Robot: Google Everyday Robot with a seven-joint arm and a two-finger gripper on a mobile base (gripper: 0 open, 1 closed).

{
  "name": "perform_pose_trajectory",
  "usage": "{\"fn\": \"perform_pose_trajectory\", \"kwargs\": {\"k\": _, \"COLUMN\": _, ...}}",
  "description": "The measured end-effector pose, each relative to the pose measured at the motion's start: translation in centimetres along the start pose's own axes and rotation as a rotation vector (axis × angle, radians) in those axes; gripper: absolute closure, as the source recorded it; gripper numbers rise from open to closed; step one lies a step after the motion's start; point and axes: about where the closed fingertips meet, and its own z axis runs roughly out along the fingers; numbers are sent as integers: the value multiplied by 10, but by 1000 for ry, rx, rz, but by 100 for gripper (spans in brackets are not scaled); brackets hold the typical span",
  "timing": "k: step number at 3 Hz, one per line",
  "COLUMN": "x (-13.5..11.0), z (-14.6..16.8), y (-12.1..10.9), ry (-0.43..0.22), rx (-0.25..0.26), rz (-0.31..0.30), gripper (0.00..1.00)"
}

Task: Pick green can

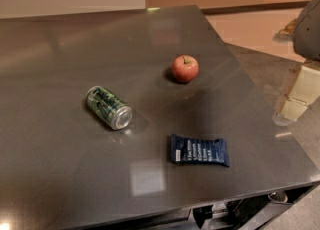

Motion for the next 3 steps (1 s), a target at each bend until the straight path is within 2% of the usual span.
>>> {"fn": "perform_pose_trajectory", "kwargs": {"k": 2, "x": -1, "z": 1, "y": -4, "ry": 17, "rx": -2, "rz": 10, "gripper": 0}}
{"fn": "perform_pose_trajectory", "kwargs": {"k": 3, "x": -17, "z": 19, "y": -19, "ry": 35, "rx": -58, "rz": 39, "gripper": 0}}
